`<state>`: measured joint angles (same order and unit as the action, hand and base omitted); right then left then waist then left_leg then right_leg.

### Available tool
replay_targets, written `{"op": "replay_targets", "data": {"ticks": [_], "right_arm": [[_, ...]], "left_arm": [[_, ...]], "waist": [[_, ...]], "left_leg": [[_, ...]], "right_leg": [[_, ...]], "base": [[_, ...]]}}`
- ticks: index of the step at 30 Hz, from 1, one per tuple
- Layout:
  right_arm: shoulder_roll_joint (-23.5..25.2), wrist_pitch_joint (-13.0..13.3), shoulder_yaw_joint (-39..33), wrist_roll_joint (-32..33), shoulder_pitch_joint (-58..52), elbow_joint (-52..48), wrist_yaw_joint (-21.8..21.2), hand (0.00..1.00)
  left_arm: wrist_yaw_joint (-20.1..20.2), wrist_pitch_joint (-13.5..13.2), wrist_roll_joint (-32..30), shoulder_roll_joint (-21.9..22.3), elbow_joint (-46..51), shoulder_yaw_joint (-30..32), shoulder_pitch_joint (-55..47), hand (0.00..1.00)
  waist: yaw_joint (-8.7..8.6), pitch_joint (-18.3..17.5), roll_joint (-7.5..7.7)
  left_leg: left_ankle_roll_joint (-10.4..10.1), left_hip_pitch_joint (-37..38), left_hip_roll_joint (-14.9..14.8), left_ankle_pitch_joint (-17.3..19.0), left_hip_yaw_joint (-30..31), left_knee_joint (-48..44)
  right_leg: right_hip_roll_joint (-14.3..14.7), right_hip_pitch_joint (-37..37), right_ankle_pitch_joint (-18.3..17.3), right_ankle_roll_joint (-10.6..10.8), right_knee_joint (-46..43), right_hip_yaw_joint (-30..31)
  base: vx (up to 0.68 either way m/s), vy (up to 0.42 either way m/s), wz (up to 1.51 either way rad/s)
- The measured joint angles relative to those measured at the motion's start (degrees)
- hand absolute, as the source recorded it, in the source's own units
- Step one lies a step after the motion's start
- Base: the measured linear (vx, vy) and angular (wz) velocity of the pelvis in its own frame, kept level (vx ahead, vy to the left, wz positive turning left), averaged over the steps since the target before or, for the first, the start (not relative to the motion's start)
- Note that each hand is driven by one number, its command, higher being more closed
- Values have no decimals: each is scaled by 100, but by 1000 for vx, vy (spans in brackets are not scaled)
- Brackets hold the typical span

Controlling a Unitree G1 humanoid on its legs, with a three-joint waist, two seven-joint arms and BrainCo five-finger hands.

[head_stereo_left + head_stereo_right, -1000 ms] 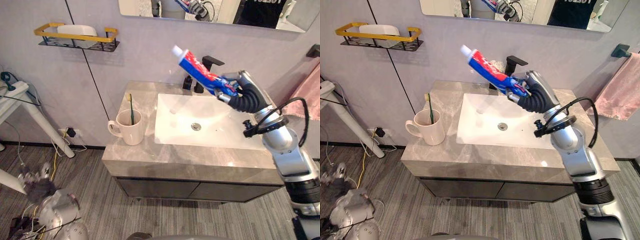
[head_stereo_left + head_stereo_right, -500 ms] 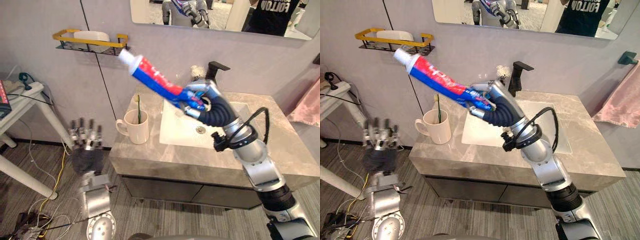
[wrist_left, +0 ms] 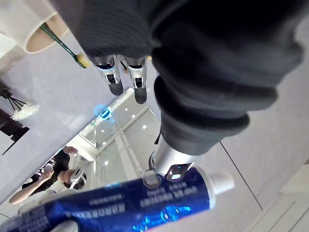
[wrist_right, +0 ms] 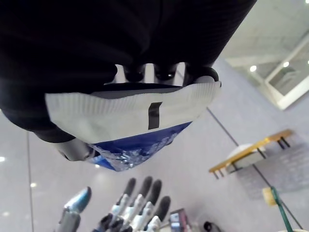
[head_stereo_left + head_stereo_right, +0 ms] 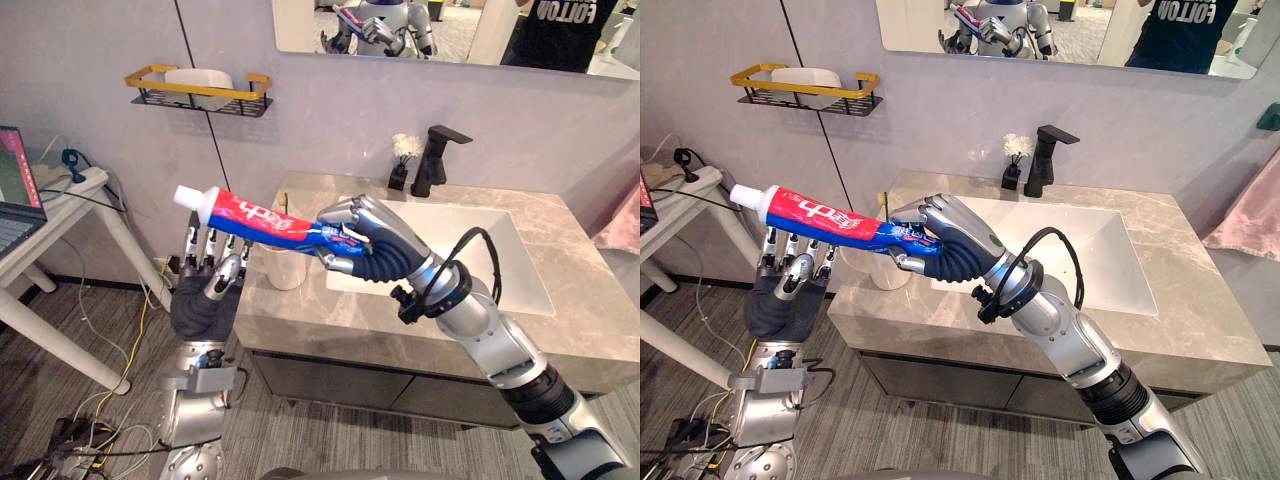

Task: Organize washtable

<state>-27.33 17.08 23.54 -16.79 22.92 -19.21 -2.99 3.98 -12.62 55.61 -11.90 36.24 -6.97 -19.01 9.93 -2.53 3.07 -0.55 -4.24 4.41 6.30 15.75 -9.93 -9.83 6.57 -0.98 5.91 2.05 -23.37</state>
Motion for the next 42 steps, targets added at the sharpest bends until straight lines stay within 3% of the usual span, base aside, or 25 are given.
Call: {"op": "replay_targets", "data": {"ticks": [12, 18, 42], "right_arm": [[-125, -6, -78, -80, -222, 0, -100, 100], [-101, -15, -78, -139, -256, -1, -100, 100], [508, -106, 487, -190, 250, -248, -72, 100]], "left_arm": [[206, -6, 113, -89, 492, 165, -260, 0], [235, 99, 223, -245, 494, -40, -261, 0], [220, 248, 229, -251, 443, -736, -263, 0]], "waist": [[23, 67, 37], [26, 78, 44], [13, 202, 46]], "left_leg": [[17, 15, 39, -70, 92, 128], [18, 16, 37, -71, 90, 161], [16, 80, -44, -67, -177, 240]], "right_leg": [[-35, 7, -27, -16, -1, -92], [-39, -10, -31, -17, -1, -84], [-23, -105, -29, -16, -6, 173]], "base": [[7, 10, 4], [6, 7, 0], [-2, 10, -6]]}}
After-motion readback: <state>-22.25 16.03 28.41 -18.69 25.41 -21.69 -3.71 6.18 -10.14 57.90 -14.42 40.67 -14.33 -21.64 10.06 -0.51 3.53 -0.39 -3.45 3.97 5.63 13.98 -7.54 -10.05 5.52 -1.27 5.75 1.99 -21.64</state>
